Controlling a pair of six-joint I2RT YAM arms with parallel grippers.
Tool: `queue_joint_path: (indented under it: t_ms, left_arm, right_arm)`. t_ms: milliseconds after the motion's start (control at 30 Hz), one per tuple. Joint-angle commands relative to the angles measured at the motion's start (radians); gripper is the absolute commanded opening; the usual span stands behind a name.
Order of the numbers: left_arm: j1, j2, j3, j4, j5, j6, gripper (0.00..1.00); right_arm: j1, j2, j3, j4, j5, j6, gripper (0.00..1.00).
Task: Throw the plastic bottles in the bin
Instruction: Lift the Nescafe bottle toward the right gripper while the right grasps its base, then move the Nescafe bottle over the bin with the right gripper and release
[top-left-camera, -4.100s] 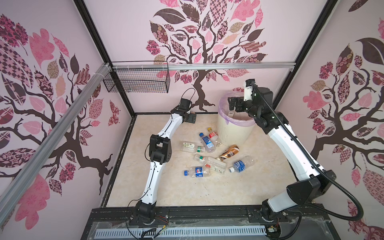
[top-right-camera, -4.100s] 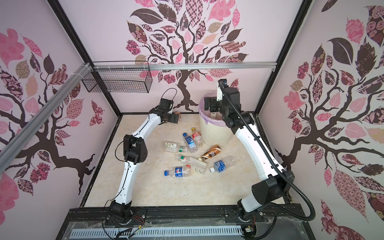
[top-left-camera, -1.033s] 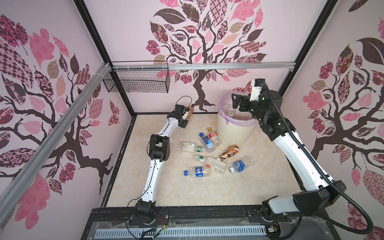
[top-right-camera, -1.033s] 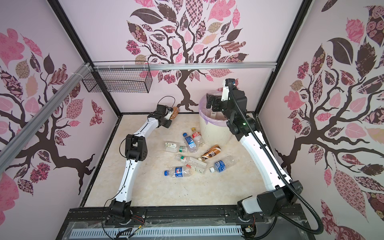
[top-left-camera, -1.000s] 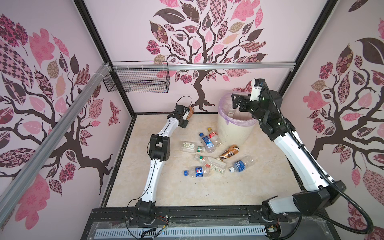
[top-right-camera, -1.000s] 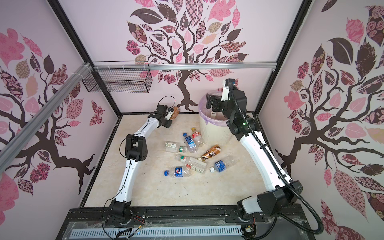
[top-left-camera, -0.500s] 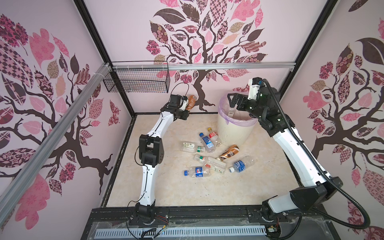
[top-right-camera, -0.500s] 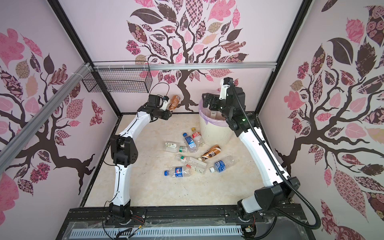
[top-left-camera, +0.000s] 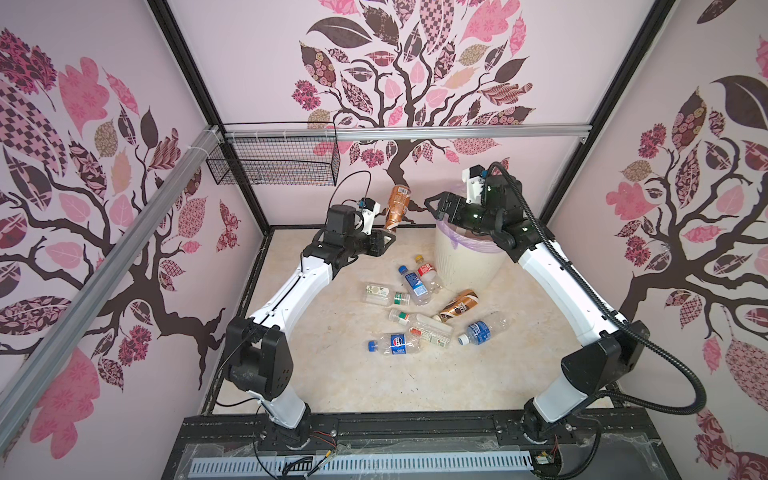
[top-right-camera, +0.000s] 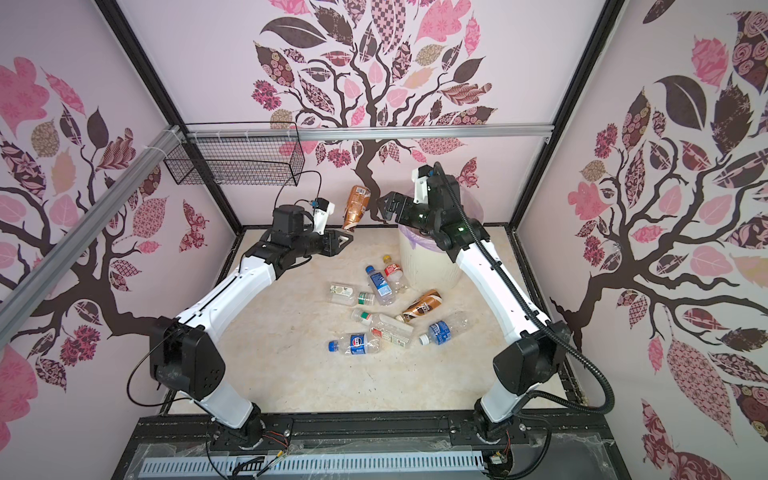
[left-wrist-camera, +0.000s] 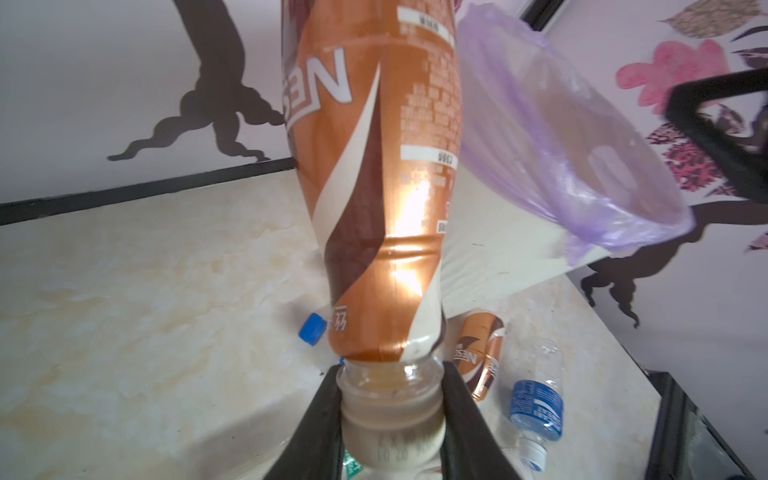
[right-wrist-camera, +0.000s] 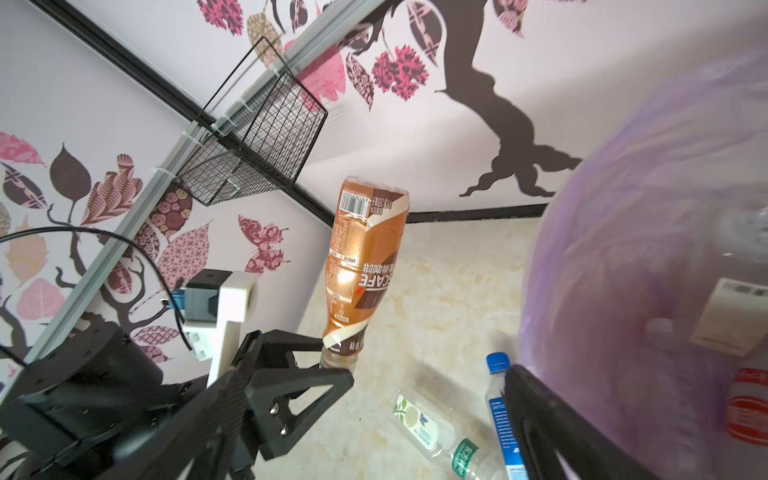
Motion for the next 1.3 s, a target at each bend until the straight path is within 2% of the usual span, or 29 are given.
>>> queue_joint_path:
  t_ms: [0,167,533,700,900,1000,1067,1133,1200,1267]
  left_arm:
    - [-0.007,-0.076,-0.05,0.064,0.04,-0.026,0.24]
    - [-0.018,-0.153,-0.092,0.054,0.063,-0.024,0.24]
    - [-0.079,-0.185,-0.108,0.031,0.069,-0.012,0.25]
    - [-0.097,-0.2,-0.11,0.031,0.072,-0.013,0.25]
    - [-0.103,-0.202,-0.107,0.031,0.071,-0.02,0.31]
    - [-0.103,-0.203,-0.099,0.035,0.072,-0.036,0.39]
    - [-0.105,-0.202,-0.089,0.032,0.075,-0.043,0.5]
    - [-0.105,-0.207,-0.083,0.019,0.068,-0.045,0.67]
    - [-0.104,-0.219,-0.078,0.002,0.055,-0.041,0.97]
    - [-0.105,-0.233,-0.07,-0.02,0.039,-0.034,0.98]
  right_arm:
    - [0.018,0.036,0.048,0.043,-0.064,0.05,1.0]
    - [0.031,0.067,0.066,0.083,-0.088,0.078,0.95]
    - [0.051,0.164,0.19,0.077,-0.107,0.091,0.9]
    - [0.052,0.194,0.222,0.078,-0.114,0.1,0.81]
    - [0.053,0.176,0.231,0.058,-0.083,0.076,0.61]
    - [0.053,0.144,0.217,0.055,-0.051,0.055,0.5]
    - [0.052,0.124,0.223,0.035,-0.011,0.027,0.43]
    - [0.048,0.109,0.243,0.006,0.034,-0.004,0.4]
    - [0.035,0.096,0.276,-0.024,0.066,-0.035,0.39]
    - [0.012,0.08,0.335,-0.075,0.123,-0.076,0.38]
